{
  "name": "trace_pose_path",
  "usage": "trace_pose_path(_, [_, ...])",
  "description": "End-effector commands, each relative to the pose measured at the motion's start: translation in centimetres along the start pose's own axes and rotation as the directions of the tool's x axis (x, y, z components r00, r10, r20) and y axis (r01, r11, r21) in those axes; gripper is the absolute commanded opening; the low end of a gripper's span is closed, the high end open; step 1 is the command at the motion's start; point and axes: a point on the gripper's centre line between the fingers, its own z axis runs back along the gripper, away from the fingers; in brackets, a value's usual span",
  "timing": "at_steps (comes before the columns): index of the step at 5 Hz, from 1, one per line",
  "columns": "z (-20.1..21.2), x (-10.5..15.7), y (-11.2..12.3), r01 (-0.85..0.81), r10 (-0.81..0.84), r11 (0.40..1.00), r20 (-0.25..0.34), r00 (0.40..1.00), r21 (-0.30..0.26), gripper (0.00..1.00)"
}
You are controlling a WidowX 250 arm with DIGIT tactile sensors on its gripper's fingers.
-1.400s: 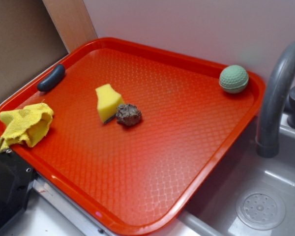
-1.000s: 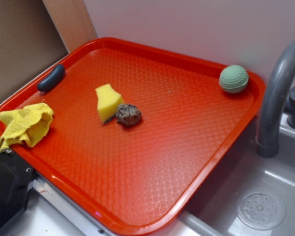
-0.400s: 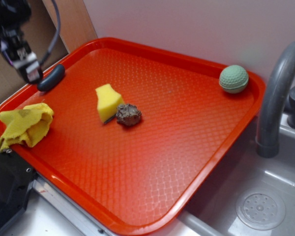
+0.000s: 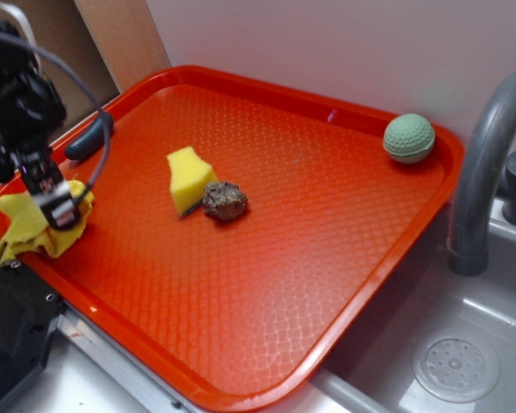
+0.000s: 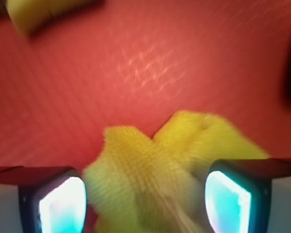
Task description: Grab the yellow cloth.
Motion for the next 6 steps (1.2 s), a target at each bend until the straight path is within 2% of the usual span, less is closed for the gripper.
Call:
trace_pose_path(1, [-3.2, 0.3, 2.6, -0.068, 0.069, 0.997, -0.016, 0.998, 0.042, 0.0])
trace_pose_path(2, [-1.8, 0.2, 2.2, -0.054, 0.053, 0.998, 0.021, 0.998, 0.021, 0.0])
trace_pose_path(3, [0.4, 0.0, 1.9, -0.065, 0.063, 0.998, 0.05, 0.997, 0.027, 0.0])
trace_pose_path(4, [5.5, 0.9, 0.7, -0.118, 0.114, 0.993, 0.11, 0.987, 0.023, 0.0])
trace_pose_path(5, [10.8, 3.6, -3.3, -0.129, 0.127, 0.992, 0.144, 0.981, 0.004, 0.0])
trace_pose_path(6, [16.2, 5.8, -5.8, -0.232, 0.233, 0.972, 0.198, 0.952, -0.028, 0.0])
